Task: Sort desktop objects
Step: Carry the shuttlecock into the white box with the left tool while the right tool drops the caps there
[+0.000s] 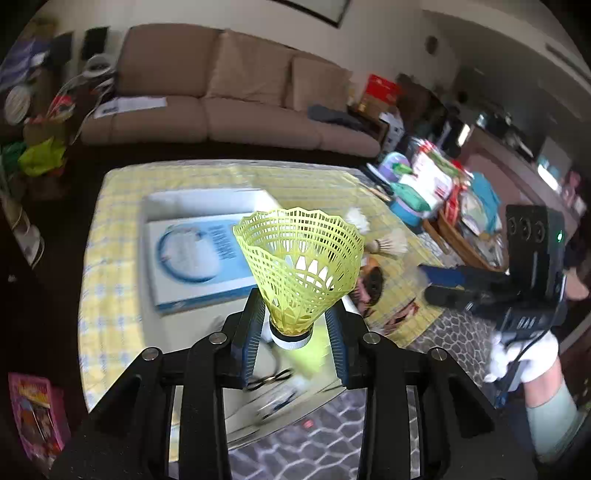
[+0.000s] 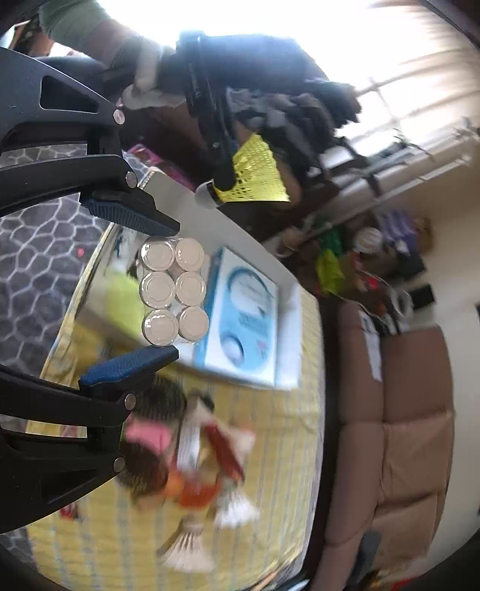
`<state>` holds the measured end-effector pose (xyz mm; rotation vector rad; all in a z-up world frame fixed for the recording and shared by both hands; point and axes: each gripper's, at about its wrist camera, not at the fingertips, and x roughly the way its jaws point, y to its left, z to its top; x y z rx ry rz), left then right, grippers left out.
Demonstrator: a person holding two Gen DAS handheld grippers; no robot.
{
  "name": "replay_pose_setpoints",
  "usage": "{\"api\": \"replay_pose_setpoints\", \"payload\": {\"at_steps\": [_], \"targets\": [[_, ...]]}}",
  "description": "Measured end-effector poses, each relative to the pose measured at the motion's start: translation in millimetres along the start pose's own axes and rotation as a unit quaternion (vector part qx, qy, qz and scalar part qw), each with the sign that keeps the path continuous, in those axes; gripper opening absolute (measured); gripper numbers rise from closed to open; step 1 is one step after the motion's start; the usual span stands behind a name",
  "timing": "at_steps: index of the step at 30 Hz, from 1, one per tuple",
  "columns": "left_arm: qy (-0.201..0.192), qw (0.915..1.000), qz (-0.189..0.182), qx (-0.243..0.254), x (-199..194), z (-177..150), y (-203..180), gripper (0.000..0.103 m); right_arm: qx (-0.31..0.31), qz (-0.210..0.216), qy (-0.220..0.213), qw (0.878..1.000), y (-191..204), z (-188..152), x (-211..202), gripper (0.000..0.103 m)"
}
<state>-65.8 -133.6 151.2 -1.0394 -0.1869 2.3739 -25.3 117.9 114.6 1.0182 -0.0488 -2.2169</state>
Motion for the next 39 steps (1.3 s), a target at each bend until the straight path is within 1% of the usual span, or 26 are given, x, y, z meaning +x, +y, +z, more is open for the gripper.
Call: {"api": "replay_pose_setpoints", "payload": {"at_steps": [2,6,9,13,14,15,16,17,18,21,24,25,26,28,32,35,39], "targets": [[-0.003,0.9999,0.004,-0.010,-2.6,-6.3,15.0,0.031,-0.014,0.005,0.019,1.000,14.4,5.3,21.6,0.062],[-0.017,0.9991,-0.004,-0.038,-8.9,-15.4,41.6,0.031,-0.060,0.009,0.066,0.996,46.2,10.0,65.6,0.062],[-0.034,0.9974,-0.012,-0.062,-19.0,-18.8,61.5,0.031,-0.100,0.015,0.111,0.989,69.4,8.4,102.3,0.062],[-0.051,0.9952,-0.019,-0.082,-34.2,-18.5,80.2,0.031,-0.136,0.023,0.160,0.977,83.7,5.3,139.5,0.063],[-0.055,0.9950,-0.017,-0.081,-37.6,-18.2,82.0,0.031,-0.143,0.022,0.164,0.976,86.7,4.4,143.7,0.064],[-0.058,0.9949,-0.016,-0.080,-39.9,-17.6,84.2,0.031,-0.150,0.019,0.163,0.975,88.2,3.9,145.2,0.064],[-0.060,0.9947,-0.016,-0.082,-40.3,-16.9,86.2,0.031,-0.158,0.013,0.160,0.974,88.9,4.9,144.7,0.066],[-0.061,0.9944,-0.018,-0.084,-41.0,-17.5,88.6,0.031,-0.161,0.004,0.154,0.975,87.7,6.4,141.9,0.071],[-0.061,0.9941,-0.021,-0.087,-40.3,-18.0,91.3,0.031,-0.157,-0.002,0.148,0.977,84.4,8.4,137.6,0.072],[-0.056,0.9936,-0.025,-0.095,-36.5,-19.4,97.1,0.031,-0.114,-0.005,0.125,0.986,65.3,15.0,112.5,0.073],[-0.052,0.9939,-0.029,-0.092,-35.8,-18.8,93.5,0.031,-0.068,-0.020,0.085,0.994,38.4,18.0,77.2,0.073],[-0.050,0.9942,-0.031,-0.090,-34.7,-18.2,91.4,0.031,-0.044,-0.025,0.066,0.997,25.0,16.7,60.5,0.073],[-0.047,0.9947,-0.033,-0.086,-32.2,-17.3,88.5,0.032,-0.030,-0.028,0.055,0.998,17.8,16.5,50.0,0.073],[-0.035,0.9959,-0.036,-0.075,-24.9,-16.4,78.6,0.032,-0.003,-0.038,0.032,0.999,-0.8,11.6,24.0,0.074],[-0.003,0.9978,-0.038,-0.054,-2.8,-15.3,53.3,0.032,0.033,-0.048,0.003,0.998,-24.5,3.5,-9.1,0.075],[0.031,0.9979,-0.043,-0.039,21.4,-10.9,31.3,0.032,0.052,-0.053,-0.004,0.997,-39.9,-8.0,-24.4,0.076],[0.072,0.9961,-0.039,-0.032,53.6,-9.8,15.9,0.032,0.075,-0.047,-0.005,0.996,-54.9,-25.6,-32.7,0.076]]}}
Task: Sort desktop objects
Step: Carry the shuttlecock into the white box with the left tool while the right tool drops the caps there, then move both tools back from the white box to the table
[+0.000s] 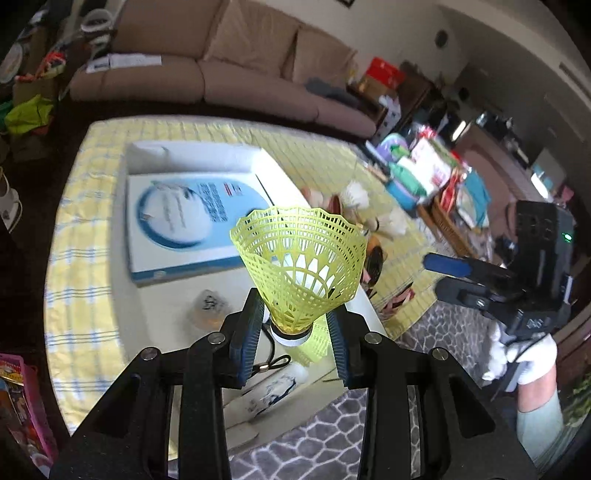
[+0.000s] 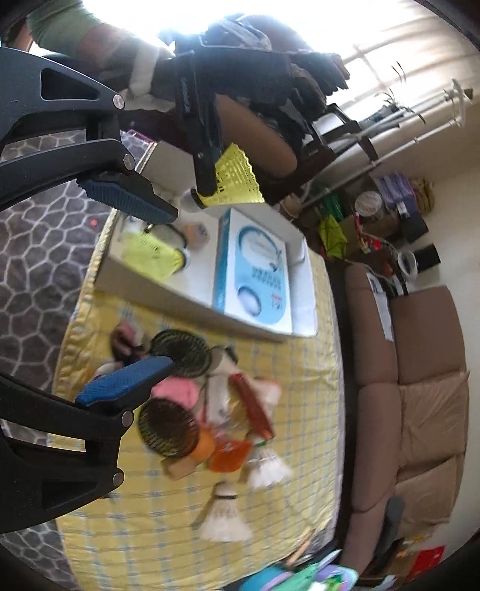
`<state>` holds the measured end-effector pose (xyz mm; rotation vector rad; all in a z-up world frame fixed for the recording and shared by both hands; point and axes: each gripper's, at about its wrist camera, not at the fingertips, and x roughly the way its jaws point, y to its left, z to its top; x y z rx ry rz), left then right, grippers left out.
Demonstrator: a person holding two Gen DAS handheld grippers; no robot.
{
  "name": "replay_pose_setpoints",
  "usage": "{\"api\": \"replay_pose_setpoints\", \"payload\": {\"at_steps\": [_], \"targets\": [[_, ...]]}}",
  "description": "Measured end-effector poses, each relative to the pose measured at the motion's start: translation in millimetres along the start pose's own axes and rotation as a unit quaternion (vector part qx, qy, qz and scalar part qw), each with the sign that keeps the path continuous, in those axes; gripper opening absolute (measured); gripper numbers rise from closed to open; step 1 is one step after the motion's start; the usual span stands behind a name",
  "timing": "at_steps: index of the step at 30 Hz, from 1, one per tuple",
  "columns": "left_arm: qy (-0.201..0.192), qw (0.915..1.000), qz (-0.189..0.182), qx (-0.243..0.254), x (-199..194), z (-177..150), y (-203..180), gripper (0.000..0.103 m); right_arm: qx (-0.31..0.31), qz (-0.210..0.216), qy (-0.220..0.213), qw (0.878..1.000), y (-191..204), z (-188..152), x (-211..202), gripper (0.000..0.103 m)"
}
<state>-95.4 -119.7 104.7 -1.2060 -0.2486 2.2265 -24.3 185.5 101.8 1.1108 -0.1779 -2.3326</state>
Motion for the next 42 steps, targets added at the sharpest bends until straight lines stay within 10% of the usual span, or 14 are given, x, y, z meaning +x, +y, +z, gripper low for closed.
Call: {"api": "replay_pose_setpoints", "payload": {"at_steps": [13,16,33,42], "targets": [[0.169,0.9823,0.071,0.039,33.5,-26.7,-0.5,0.031,0.002,0.025,-0.005,1.000,-5.1,-10.3,-6.7,0.076],[0.186,0.9738,0.121,0.050,35.9,-27.3,5.4,0.055,0.004,0.014,-0.006,1.000,-9.1,-12.5,-9.3,0.076],[0.124,0.9722,0.179,0.086,14.3,-18.1,-12.1,0.085,0.085,-0.048,-0.059,0.993,-80.6,-7.6,-61.5,0.079],[0.035,0.9896,0.073,0.119,11.2,-8.4,-92.3,0.102,0.114,-0.079,-0.023,0.990,-115.9,-22.3,-46.4,0.080]]}}
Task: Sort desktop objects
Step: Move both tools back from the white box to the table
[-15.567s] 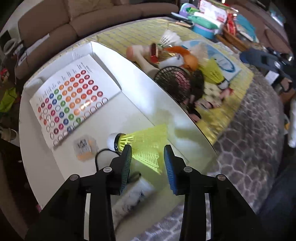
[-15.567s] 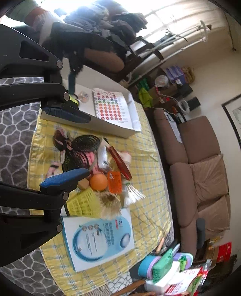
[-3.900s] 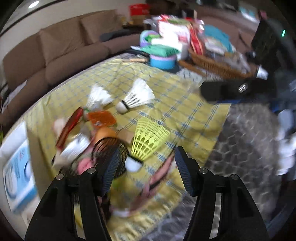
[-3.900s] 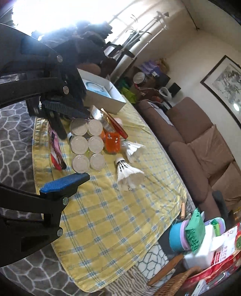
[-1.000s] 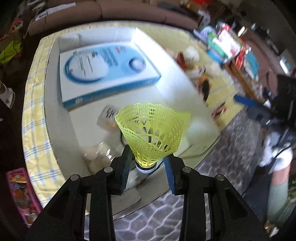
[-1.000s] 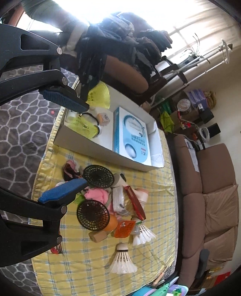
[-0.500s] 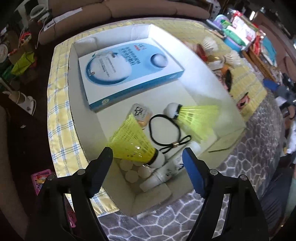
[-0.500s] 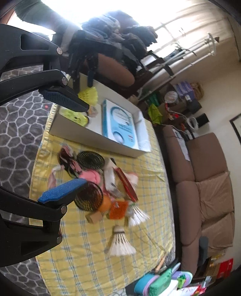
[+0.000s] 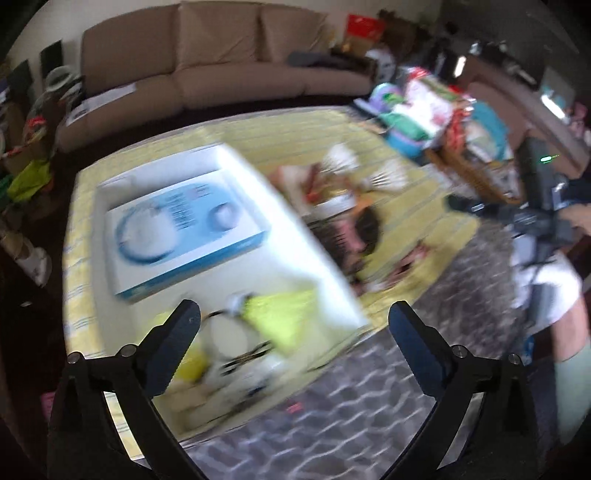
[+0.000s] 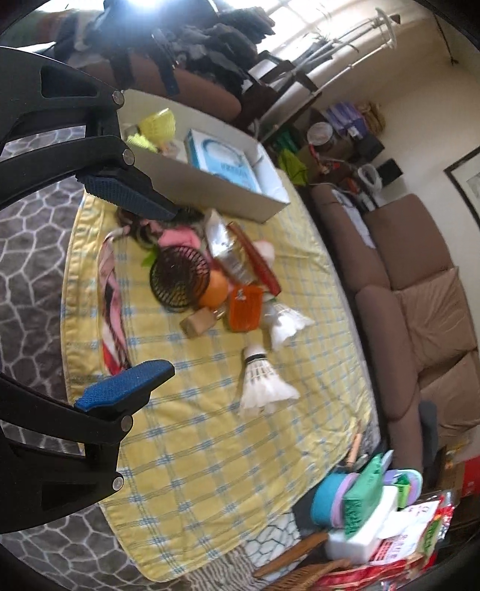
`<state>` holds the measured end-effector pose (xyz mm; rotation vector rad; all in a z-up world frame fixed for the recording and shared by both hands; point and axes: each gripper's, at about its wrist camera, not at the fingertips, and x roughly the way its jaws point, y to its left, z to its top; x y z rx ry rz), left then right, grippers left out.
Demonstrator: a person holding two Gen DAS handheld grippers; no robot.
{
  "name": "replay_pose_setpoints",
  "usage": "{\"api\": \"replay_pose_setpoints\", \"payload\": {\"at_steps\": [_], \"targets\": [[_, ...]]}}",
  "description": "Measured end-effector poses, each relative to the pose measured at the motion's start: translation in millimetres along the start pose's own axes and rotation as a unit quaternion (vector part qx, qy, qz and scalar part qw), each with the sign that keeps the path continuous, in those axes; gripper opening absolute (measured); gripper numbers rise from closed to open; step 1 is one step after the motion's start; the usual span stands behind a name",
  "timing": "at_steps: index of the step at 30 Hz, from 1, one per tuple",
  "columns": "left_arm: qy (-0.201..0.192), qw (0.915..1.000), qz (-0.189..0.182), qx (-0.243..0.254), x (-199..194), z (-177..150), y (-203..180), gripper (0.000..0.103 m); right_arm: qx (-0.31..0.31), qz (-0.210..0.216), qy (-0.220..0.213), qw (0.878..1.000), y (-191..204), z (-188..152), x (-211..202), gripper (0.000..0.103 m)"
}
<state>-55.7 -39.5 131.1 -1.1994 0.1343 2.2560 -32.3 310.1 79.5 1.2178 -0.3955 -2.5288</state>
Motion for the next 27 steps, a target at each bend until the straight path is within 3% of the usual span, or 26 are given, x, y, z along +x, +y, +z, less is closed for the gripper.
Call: {"api": "replay_pose_setpoints", "payload": {"at_steps": [5,10,15,19,22,23,24,25,27], "targets": [[0.015,0.9986,-0.035,0.036,31.9,8.2,-46.9,0.102,-0.019,-0.023,0.032,0.999,-3.8,-12.4,8.9,0.080],[0.043,0.9907,0.008,0.129,67.5,15.3,-93.5,0.098,-0.001,-0.022,0.040,0.999,-17.1,-17.5,6.1,0.080],[0.101,0.9799,0.038,0.167,106.2,23.6,-107.1,0.081,-0.001,-0.011,0.037,0.999,-17.3,-16.7,-2.2,0.080],[0.149,0.9676,0.069,0.191,138.6,21.1,-109.3,0.079,0.006,-0.010,0.048,0.999,-17.4,-17.3,-1.2,0.080],[0.162,0.9644,0.078,0.194,152.9,19.4,-110.6,0.077,0.011,-0.003,0.057,0.998,-16.1,-18.8,1.0,0.080],[0.164,0.9630,0.083,0.197,155.2,18.4,-112.1,0.074,0.009,-0.002,0.056,0.998,-14.6,-18.9,0.6,0.080],[0.168,0.9616,0.084,0.200,157.6,17.3,-114.3,0.060,0.007,-0.001,0.055,0.998,-13.4,-18.6,-0.2,0.080],[0.168,0.9603,0.091,0.203,159.9,17.1,-115.6,0.060,0.007,0.001,0.053,0.999,-12.4,-18.6,-1.4,0.080],[0.164,0.9590,0.104,0.206,162.2,17.1,-114.0,0.048,0.010,0.007,0.050,0.999,-11.2,-18.5,-4.0,0.080]]}}
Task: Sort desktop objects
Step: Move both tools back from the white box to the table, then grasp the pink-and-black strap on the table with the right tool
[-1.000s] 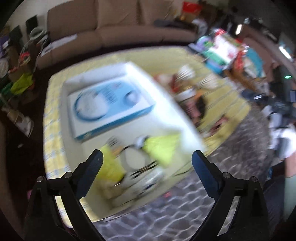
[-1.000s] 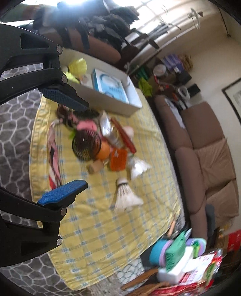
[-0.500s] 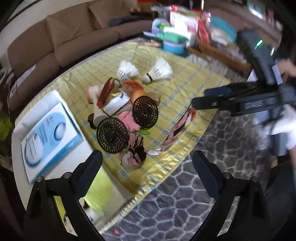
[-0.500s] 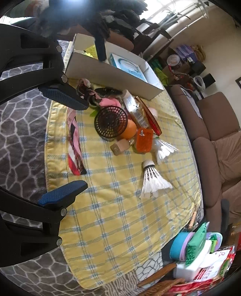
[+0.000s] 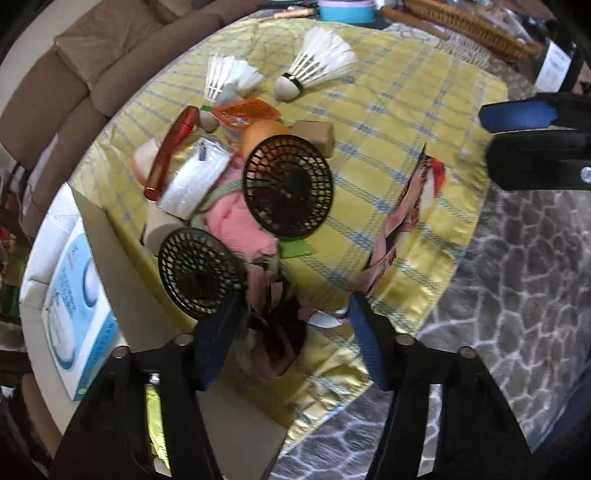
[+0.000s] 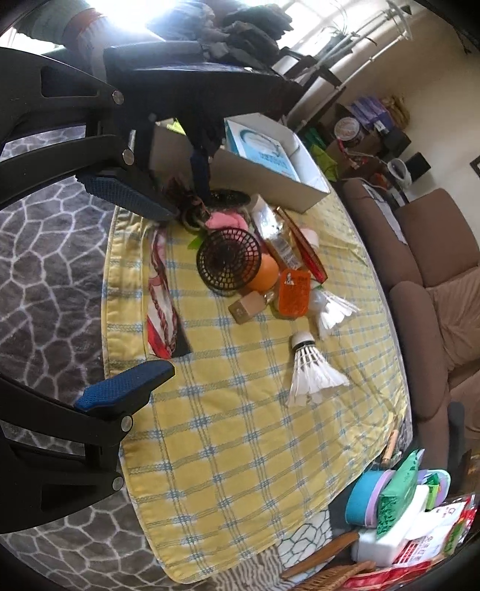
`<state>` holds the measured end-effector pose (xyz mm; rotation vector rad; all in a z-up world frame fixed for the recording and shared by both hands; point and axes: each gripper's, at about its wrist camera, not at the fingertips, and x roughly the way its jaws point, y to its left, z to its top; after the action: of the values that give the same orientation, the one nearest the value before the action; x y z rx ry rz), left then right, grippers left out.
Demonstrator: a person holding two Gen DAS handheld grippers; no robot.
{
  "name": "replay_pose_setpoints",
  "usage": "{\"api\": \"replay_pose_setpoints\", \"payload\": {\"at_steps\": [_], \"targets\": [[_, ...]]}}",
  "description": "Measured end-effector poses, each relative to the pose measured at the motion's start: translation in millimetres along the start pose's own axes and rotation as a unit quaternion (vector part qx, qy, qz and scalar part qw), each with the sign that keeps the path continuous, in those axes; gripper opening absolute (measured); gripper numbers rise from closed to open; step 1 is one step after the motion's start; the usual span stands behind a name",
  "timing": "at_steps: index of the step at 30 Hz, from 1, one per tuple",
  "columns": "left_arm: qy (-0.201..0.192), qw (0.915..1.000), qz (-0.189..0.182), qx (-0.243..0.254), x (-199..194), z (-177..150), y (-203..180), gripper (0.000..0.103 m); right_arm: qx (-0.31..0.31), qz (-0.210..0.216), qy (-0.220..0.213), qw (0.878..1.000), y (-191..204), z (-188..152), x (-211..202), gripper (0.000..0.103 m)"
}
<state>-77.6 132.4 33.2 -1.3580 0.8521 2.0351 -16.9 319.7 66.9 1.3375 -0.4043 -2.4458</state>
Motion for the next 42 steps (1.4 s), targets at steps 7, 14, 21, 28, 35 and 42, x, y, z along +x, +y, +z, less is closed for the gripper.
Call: {"api": "replay_pose_setpoints", "payload": {"at_steps": [7,14,21,28,35,42], "targets": [[-0.036,0.9944,-0.061,-0.078,-29.8,-5.3,42.2,0.004,0.000,0.036,-0.014,0.999,11.8,2.4,-4.1,0.080],[-0.062,0.9886,-0.098,-0.096,-68.8,-6.3,49.6,0.007,-0.091,0.048,-0.015,0.995,54.5,-3.0,17.0,0.080],[-0.087,0.9811,-0.100,-0.141,-85.0,-21.9,66.5,0.032,-0.190,0.006,0.031,0.981,97.7,-18.7,88.3,0.077],[-0.113,0.9676,-0.121,-0.190,-99.8,-58.9,82.7,0.049,-0.168,0.031,0.061,0.983,91.7,-23.5,115.8,0.007],[-0.151,0.9474,-0.159,-0.233,-111.8,-88.4,99.0,0.065,-0.039,0.229,0.014,0.973,76.6,-9.8,71.6,0.007],[-0.196,0.9279,-0.200,-0.246,-117.0,-111.1,103.0,0.086,0.014,0.348,-0.083,0.934,84.9,14.3,-2.1,0.007]]}}
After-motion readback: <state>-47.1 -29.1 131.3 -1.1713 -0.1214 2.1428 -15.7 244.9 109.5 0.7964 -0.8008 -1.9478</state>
